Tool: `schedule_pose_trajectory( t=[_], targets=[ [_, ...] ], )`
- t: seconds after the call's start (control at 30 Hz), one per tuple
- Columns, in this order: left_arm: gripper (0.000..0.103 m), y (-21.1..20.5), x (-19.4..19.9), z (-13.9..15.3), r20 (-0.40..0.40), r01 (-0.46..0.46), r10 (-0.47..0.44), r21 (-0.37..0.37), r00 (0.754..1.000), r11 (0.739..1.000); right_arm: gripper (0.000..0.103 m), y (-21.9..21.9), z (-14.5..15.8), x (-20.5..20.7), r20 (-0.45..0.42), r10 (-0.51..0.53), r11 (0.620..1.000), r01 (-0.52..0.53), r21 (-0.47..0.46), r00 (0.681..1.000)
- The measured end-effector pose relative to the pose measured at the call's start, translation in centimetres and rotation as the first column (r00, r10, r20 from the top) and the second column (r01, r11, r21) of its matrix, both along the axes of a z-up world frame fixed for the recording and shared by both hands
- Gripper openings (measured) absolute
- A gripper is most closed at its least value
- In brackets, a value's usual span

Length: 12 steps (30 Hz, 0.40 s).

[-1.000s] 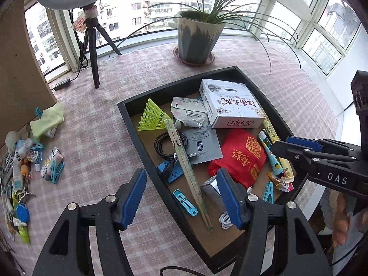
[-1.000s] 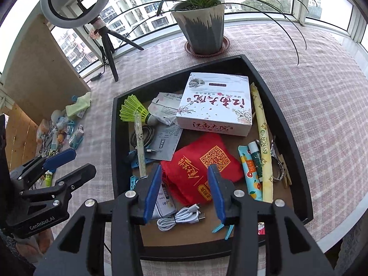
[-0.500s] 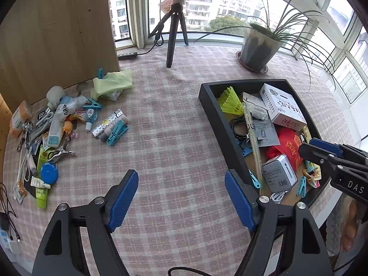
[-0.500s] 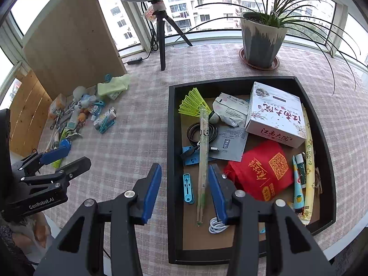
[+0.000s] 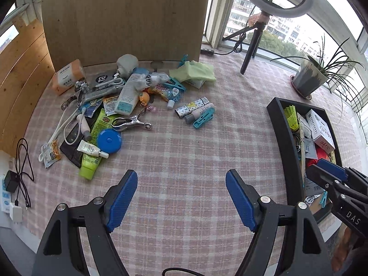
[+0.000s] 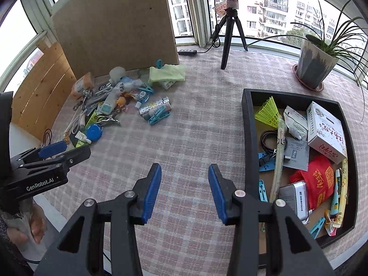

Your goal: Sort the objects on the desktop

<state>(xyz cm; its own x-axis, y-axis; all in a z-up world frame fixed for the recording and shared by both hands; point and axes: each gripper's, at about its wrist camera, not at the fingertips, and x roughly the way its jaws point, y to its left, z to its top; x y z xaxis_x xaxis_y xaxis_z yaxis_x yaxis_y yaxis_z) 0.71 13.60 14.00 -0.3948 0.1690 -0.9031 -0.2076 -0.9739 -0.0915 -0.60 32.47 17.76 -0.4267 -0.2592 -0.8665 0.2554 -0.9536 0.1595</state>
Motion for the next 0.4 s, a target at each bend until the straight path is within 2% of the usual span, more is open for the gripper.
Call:
schedule_pose_trajectory(
  t=[0.13, 0.4],
  targets=[
    [0.078, -1.9, -0.3, 0.4, -0.011, 0.001, -0.001, 0.016, 1.0, 1.0, 0.042, -2.0, -0.2, 0.3, -0.002, 0.014, 1.0, -0.014, 0.001, 1.0],
    [0.079, -3.9, -0.3, 1.3, -0.085, 0.031, -0.03, 0.01, 0.996, 0.999, 0.042, -4.1, -0.5, 0.7, -0.004, 0.008, 1.0, -0.008, 0.003, 1.0]
  ],
)
